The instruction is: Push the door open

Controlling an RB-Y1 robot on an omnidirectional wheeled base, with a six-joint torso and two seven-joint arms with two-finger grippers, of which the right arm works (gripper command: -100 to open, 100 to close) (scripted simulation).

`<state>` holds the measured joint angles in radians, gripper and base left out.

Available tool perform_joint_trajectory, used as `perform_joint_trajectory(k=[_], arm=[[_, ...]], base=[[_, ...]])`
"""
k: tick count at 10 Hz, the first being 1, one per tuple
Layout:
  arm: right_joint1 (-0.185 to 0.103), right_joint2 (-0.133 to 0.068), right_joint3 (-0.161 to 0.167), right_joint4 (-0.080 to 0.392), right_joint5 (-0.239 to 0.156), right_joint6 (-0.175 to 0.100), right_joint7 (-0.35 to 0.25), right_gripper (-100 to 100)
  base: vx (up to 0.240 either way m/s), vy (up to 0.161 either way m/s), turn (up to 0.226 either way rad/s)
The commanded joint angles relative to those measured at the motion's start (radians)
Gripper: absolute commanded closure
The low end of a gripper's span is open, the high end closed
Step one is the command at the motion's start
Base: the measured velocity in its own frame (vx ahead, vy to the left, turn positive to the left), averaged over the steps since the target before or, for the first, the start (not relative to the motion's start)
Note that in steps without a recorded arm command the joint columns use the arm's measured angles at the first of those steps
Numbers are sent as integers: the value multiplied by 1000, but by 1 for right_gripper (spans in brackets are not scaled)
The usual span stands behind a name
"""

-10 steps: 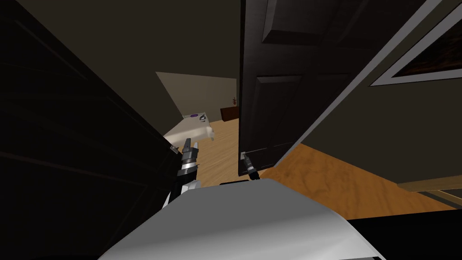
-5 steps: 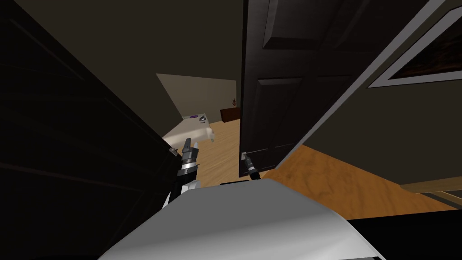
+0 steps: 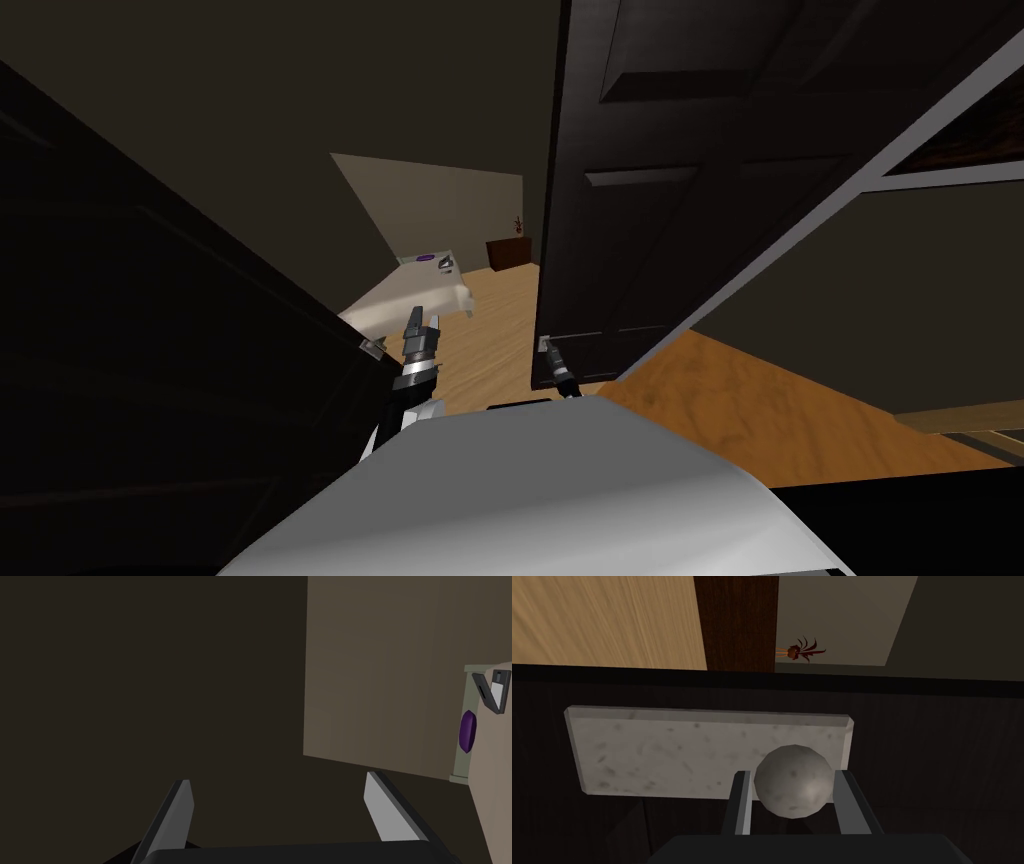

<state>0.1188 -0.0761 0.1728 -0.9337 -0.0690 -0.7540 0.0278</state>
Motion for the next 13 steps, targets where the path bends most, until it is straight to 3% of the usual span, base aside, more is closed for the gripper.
perform_joint_trajectory(k=[1, 4, 5, 10, 13], arm=[[-10, -14, -29, -1, -11, 5, 2, 100], [-19, -16, -64, 8, -24, 6, 10, 100], [-7, -8, -53, -7, -25, 12, 10, -100], [13, 13, -57, -33, -38, 20, 10, -100], [9, 6, -60, -22, -37, 10, 13, -100]], base=[[164, 40, -49], [152, 53, -81], [-50, 66, -111], [-221, 82, -56], [48, 12, 10]])
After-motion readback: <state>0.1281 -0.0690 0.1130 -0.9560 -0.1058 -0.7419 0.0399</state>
